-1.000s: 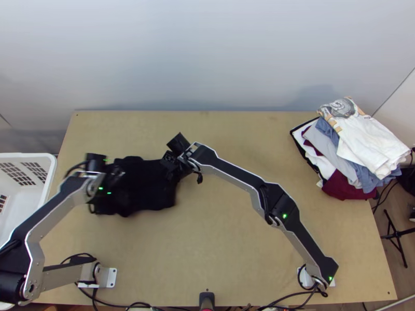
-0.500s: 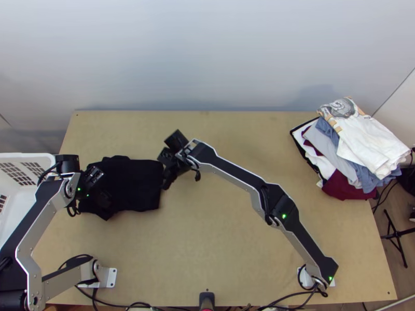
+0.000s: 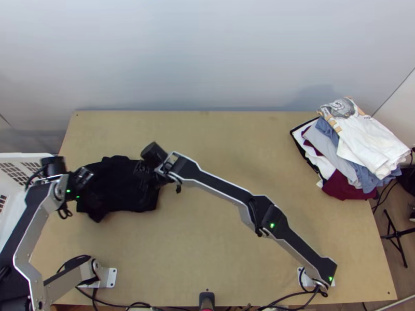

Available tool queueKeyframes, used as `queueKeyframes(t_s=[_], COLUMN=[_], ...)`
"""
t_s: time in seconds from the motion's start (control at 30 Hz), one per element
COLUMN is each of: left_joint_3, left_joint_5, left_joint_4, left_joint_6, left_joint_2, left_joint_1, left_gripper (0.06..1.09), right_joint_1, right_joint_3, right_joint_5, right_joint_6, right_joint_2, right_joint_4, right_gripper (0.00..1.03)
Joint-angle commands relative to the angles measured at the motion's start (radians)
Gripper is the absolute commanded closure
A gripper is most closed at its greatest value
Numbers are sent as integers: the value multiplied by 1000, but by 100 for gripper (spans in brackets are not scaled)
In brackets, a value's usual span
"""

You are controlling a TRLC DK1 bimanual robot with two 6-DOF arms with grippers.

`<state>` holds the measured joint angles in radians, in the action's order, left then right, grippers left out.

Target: Fold the t-shirt

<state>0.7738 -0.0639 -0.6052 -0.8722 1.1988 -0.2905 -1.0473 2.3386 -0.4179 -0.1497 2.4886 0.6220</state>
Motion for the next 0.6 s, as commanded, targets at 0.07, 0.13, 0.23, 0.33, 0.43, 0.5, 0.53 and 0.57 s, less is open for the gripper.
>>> queueKeyframes(t_s=[0.07, 0.13, 0.23, 0.33, 0.43, 0.5, 0.53, 0.57], left_joint_3=[38, 47, 51, 55, 64, 71, 78, 84], left_joint_5=[-42, -54, -70, -91, -119, -128, -129, -136], left_joint_4=[-11, -27, -34, -33, -36, -50, -62, -74], left_joint_6=[-102, -110, -129, -154, -160, -152, -142, -131], left_joint_2=[-70, -100, -131, -131, -123, -128, -130, -134], left_joint_1=[-199, -228, -283, -357, -420, -446, -452, -463], left_gripper=[20, 21, 21, 21, 21, 21, 21, 21], right_joint_1=[0, 9, 17, 23, 32, 43, 49, 59], right_joint_3=[-4, -7, -16, -28, -30, -30, -32, -32], right_joint_5=[1, 1, 1, 1, -1, -1, -1, -1], right_joint_6=[-5, -7, -8, -7, 6, 32, 39, 55], right_joint_2=[27, 43, 64, 59, 29, -4, -22, -39], right_joint_4=[-1, 2, 13, 30, 67, 119, 156, 193], right_gripper=[100, 100, 100, 100, 93, 63, 48, 37])
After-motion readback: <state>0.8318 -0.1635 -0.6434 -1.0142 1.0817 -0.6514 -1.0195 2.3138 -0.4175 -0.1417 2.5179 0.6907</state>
